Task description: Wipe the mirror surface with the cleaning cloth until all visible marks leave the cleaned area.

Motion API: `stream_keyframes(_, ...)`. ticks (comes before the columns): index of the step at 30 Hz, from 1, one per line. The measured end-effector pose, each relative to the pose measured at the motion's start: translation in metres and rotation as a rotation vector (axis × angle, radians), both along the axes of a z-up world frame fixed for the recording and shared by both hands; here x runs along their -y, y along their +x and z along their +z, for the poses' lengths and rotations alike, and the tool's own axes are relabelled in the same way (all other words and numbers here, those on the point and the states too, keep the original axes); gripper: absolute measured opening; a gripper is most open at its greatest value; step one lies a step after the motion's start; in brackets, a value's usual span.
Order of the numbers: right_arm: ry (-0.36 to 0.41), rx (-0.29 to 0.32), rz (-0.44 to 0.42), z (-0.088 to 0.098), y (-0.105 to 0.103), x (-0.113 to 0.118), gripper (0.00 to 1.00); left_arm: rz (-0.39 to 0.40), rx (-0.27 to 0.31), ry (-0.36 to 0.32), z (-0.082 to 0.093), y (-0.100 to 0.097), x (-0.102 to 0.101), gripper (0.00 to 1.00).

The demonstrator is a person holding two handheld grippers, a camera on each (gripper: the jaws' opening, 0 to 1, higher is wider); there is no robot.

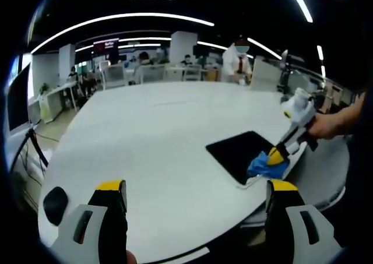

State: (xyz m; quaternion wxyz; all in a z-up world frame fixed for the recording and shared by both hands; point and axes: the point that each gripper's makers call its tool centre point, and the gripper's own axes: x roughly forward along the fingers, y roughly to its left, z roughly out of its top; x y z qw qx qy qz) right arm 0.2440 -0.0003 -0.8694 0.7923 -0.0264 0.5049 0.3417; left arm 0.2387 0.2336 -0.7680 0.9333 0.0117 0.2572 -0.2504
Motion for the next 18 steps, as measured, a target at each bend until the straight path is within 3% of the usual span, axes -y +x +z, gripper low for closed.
stream_keyframes(18,-0.012,0.002,-0.009,-0.0001,0.0071,0.0046,0.00,0.000,-0.015,-0.005,-0.0086,-0.0068,0.0060,1.00)
